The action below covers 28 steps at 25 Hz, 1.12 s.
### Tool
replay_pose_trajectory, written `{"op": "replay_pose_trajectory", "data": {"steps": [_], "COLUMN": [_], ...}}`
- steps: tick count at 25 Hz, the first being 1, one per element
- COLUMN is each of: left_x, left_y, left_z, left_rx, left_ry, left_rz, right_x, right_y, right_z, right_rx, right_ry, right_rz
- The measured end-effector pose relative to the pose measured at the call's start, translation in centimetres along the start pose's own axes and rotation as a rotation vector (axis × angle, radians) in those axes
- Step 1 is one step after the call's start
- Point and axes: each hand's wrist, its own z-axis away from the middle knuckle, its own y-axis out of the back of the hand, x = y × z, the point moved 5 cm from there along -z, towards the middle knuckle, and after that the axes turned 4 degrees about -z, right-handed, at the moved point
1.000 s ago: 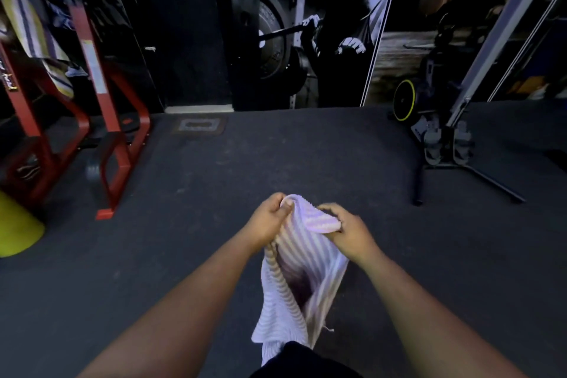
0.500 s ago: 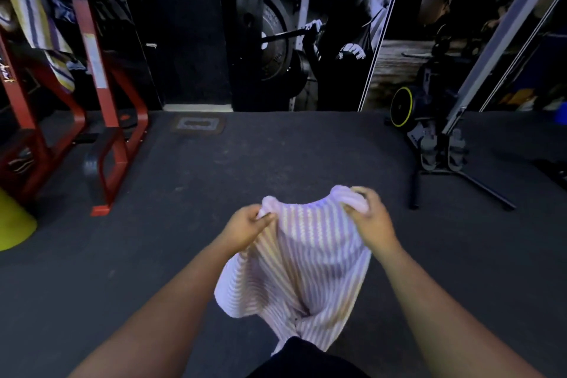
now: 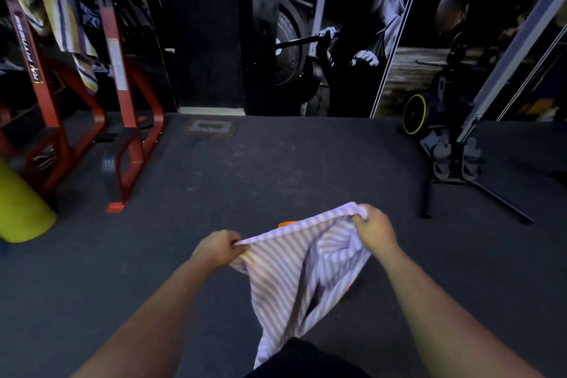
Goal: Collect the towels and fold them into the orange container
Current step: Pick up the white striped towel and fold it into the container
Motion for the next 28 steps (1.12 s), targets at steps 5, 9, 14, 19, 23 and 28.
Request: {"op": "replay_pose_trajectory", "data": {"steps": [5,9,14,19,23,28], "left_x": [-2.3,0.6,7.2,10.6,11.1,12.5], "left_y": [-0.4,-0.5,-1.0,-1.7,-1.9,-2.1], "left_z": [1.2,1.2,0.8,1.2,1.9,2.3], "left_rx": [0.188,0.237,-0.078,-0.177,-0.084,-0.031], "left_ry": [0.27,0.432,0.177,0.044,0.11,0.215], "left_rz": [0.457,0.906,1.453,1.425,1.452,1.626], "right_x": [3.7,4.5,3.1,0.6,0.0,-3.6], "right_y": [0.6,-0.1,-2.0,-3.4,-5.3,-6.4], "right_z": [-0.4,-0.4,1.3,2.7,3.3,5.2], "right_rx": [0.135,0.101,0.029,-0.025,-0.13,-0.327], "right_ry": [-0.324,-0.39,-0.218,-0.03,-0.061,0.003], "right_rz": [-0.131,-0.18,-0.385,-0.586,-0.672,-0.741]}}
